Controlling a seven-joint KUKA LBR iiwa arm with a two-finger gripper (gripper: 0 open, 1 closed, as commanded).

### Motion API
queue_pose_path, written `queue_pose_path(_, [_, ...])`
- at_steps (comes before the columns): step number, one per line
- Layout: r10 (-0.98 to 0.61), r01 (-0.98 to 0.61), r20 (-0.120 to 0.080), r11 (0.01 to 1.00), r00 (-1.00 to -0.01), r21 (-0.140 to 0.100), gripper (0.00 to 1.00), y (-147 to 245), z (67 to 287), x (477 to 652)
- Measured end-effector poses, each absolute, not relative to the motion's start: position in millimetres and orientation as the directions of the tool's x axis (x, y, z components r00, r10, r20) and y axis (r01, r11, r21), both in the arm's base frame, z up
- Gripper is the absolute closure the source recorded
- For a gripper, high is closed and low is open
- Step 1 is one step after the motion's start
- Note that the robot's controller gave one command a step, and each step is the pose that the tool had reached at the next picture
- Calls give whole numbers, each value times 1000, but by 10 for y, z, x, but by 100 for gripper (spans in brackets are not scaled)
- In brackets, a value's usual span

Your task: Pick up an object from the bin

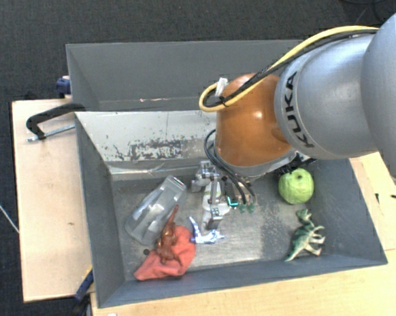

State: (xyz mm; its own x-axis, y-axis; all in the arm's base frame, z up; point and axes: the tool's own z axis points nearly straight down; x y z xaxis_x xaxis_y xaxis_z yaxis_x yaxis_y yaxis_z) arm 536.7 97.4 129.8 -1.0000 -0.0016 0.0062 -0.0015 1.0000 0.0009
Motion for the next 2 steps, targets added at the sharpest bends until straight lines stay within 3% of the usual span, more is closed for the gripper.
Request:
queue_pose_path(1, [0, 0, 0, 1000, -1000, 1, 0, 969, 1334, 5381])
queue_pose_path(2, [-53, -53, -10, 999, -999, 1, 0, 1069, 1110, 5604])
